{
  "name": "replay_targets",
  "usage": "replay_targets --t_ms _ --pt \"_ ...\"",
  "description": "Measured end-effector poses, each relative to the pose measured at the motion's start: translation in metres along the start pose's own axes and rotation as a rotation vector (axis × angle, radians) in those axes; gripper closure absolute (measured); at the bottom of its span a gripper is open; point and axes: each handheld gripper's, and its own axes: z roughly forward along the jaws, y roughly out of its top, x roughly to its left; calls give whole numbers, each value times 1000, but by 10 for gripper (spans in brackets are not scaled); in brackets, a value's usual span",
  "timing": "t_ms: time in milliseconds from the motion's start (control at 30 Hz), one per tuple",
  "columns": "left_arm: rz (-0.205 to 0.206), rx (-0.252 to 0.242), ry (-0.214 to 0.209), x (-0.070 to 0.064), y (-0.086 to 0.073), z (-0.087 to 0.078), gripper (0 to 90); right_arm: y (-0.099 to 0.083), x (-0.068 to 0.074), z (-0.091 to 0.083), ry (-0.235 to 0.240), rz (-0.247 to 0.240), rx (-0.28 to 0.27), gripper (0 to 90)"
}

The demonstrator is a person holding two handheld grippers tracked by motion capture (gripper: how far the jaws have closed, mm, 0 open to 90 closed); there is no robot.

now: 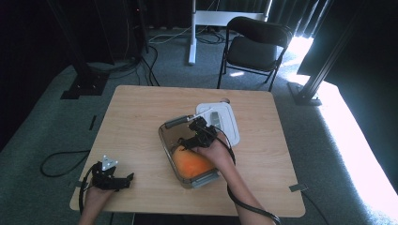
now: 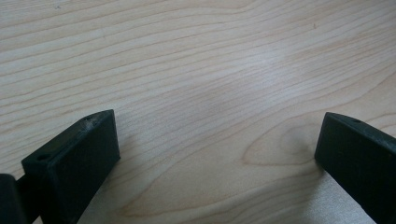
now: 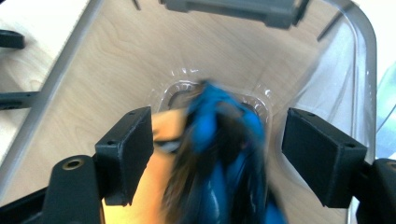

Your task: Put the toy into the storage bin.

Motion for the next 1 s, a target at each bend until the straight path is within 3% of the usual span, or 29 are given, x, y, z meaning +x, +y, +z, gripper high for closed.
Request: replay_targets --t_ms 333,1000 --pt "0 0 0 0 0 0 2 -6 -6 -16 -5 -4 -35 165" --pt "0 0 0 0 0 0 2 -28 -41 -44 -15 51 -109 122"
